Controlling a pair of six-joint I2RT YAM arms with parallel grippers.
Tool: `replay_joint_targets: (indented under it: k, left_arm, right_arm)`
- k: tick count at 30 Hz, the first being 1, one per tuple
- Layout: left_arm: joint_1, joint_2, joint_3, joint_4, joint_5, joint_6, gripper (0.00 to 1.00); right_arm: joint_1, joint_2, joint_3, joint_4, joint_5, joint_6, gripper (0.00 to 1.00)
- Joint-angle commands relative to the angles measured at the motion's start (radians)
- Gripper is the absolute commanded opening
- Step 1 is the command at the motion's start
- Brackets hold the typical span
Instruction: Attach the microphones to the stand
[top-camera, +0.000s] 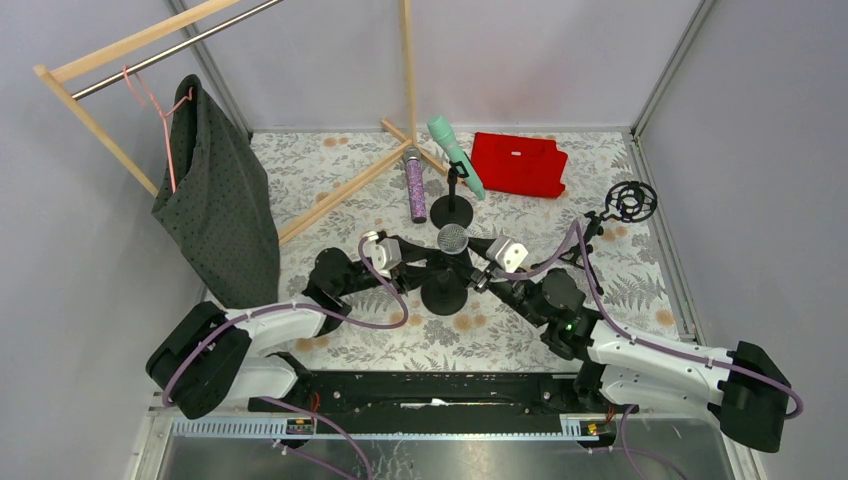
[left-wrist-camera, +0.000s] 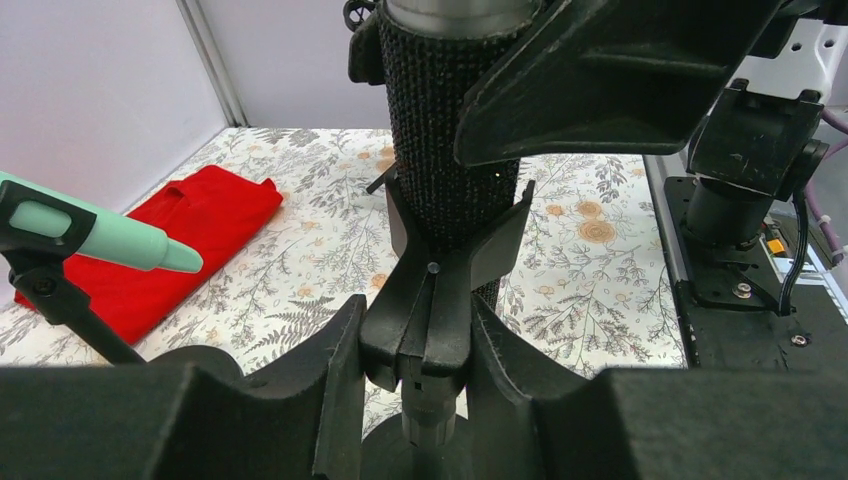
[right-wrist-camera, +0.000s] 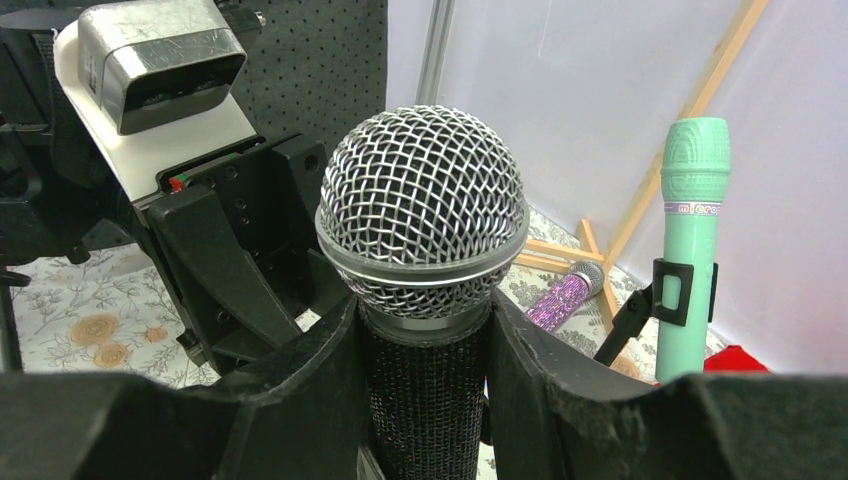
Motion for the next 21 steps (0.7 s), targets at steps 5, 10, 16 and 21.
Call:
replay_joint_targets:
  k: [5, 10, 16, 21]
  left_arm:
    - [-0.012, 0.012, 0.025, 0.024, 0.073, 0.000, 0.00]
    - [-0.012, 0.013, 0.039, -0.014, 0.045, 0.001, 0.05]
    - [-0.012, 0.020, 0.044, -0.019, -0.007, -0.021, 0.66]
    - [-0.012, -0.002, 0.032, -0.023, -0.063, -0.014, 0.98]
  right_arm:
    - [0.016, 0.055, 0.068, 0.016, -0.102, 0.031, 0.00]
    - [0.016, 0.032, 0.054, 0.018, -0.102, 0.029, 0.00]
    - [0.016, -0.006, 0.031, 0.017, -0.051, 0.030, 0.00]
    - [0.016, -0.026, 0.027, -0.006, -0.043, 0.023, 0.09]
